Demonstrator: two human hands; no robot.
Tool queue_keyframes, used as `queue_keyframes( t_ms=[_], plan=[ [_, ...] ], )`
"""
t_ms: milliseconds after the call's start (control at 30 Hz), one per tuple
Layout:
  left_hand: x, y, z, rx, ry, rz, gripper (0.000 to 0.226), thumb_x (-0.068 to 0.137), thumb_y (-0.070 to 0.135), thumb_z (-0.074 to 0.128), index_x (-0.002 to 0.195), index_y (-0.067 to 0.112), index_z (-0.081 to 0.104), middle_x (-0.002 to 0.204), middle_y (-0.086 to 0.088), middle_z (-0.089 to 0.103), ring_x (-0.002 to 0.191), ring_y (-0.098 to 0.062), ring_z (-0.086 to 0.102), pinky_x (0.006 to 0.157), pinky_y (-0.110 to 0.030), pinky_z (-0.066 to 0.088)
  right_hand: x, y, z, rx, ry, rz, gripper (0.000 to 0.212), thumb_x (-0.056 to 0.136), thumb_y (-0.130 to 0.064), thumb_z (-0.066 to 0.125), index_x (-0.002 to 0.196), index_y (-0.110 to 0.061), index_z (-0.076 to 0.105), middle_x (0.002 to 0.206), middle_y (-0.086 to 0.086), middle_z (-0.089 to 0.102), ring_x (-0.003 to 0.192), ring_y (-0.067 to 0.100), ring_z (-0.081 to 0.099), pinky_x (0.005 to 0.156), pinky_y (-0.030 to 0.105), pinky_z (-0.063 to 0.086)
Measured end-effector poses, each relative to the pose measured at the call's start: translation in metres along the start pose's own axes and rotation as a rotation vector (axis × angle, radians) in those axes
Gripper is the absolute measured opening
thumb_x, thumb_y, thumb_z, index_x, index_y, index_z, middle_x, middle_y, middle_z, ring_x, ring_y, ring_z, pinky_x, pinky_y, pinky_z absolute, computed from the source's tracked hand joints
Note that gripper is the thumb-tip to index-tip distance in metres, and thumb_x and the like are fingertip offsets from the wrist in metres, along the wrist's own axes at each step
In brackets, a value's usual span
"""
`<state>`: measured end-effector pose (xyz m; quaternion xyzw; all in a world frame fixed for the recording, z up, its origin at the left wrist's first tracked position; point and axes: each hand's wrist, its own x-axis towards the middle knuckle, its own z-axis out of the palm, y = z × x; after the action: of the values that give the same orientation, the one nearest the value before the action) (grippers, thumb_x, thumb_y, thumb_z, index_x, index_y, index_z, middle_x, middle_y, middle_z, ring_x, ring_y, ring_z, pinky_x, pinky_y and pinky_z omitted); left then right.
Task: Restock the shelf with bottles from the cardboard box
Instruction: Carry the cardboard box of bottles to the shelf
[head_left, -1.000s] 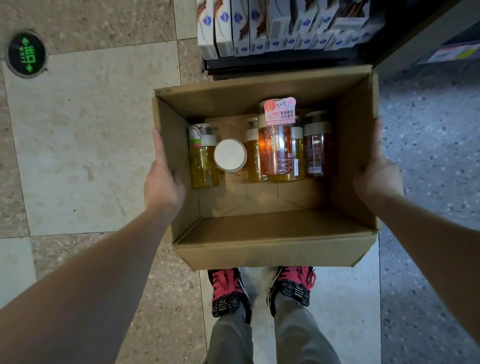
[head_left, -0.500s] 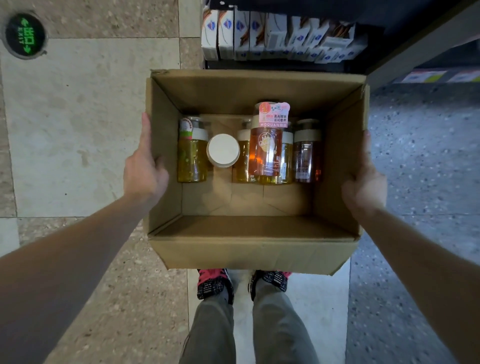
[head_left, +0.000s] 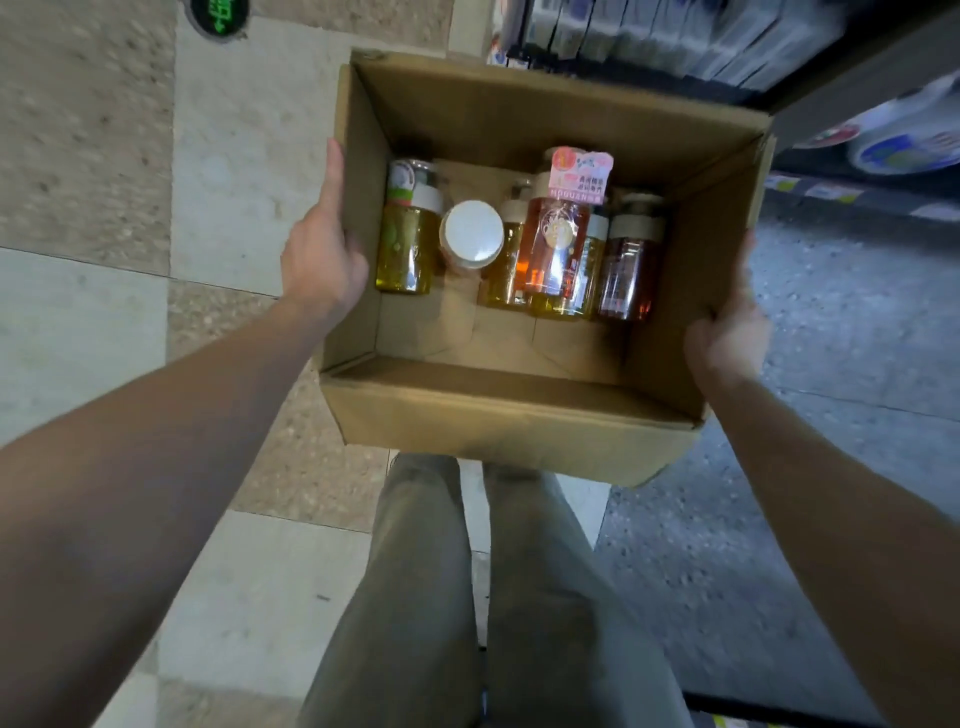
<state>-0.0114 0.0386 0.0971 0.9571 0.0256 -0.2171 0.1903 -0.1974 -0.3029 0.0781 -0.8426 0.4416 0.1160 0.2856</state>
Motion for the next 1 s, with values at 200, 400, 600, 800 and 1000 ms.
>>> queue_keyframes(
  t_ms=[200,400,600,800,1000],
  plan=[
    [-0.064,0.022,-0.079,0.016,0.052,0.048,0.091,0.099,0.006,0.051,0.164,0.044,0.0,0.085,-0.01,0.058,0.076,-0.028,0.054,0.071,-0.044,0.048,-0.063,-0.024,-0.078,0.049,0.029,-0.04,0.099,0.09,0.008,0.046,0.167,-0.038,0.004,0.118,0.026,0.072,0.092,0.037,0.07,0.086,0.046,0.06],
    [-0.11,0.035,-0.135,0.024,0.049,0.137,0.092,0.099,0.01,0.055,0.163,0.048,0.0,0.065,-0.003,0.049,0.068,-0.036,0.06,0.069,-0.047,0.055,-0.135,-0.027,-0.131,0.118,0.081,0.026,0.103,0.087,0.01,0.045,0.165,-0.045,0.006,0.103,0.018,0.07,0.085,0.033,0.069,0.087,0.05,0.06],
    [-0.167,0.063,-0.174,0.037,0.047,0.264,0.091,0.097,0.008,0.057,0.165,0.044,0.007,0.069,-0.003,0.05,0.079,-0.038,0.059,0.078,-0.045,0.051,-0.205,-0.001,-0.18,0.158,0.147,0.074,0.102,0.089,0.014,0.046,0.166,-0.041,0.009,0.097,0.008,0.06,0.08,0.026,0.061,0.078,0.042,0.057],
    [-0.243,0.105,-0.168,0.046,0.025,0.317,0.092,0.099,0.008,0.056,0.164,0.047,0.005,0.097,-0.017,0.068,0.096,-0.045,0.065,0.082,-0.045,0.051,-0.258,0.054,-0.229,0.151,0.227,0.155,0.101,0.09,0.011,0.051,0.166,-0.043,0.013,0.092,0.013,0.061,0.079,0.028,0.057,0.089,0.042,0.055],
    [-0.307,0.178,-0.128,0.08,-0.023,0.418,0.093,0.098,0.006,0.057,0.164,0.045,0.006,0.11,-0.023,0.073,0.09,-0.04,0.067,0.08,-0.043,0.054,-0.285,0.148,-0.284,0.219,0.247,0.252,0.101,0.086,0.012,0.049,0.164,-0.046,0.02,0.11,0.028,0.071,0.091,0.039,0.067,0.094,0.043,0.054]
  ],
)
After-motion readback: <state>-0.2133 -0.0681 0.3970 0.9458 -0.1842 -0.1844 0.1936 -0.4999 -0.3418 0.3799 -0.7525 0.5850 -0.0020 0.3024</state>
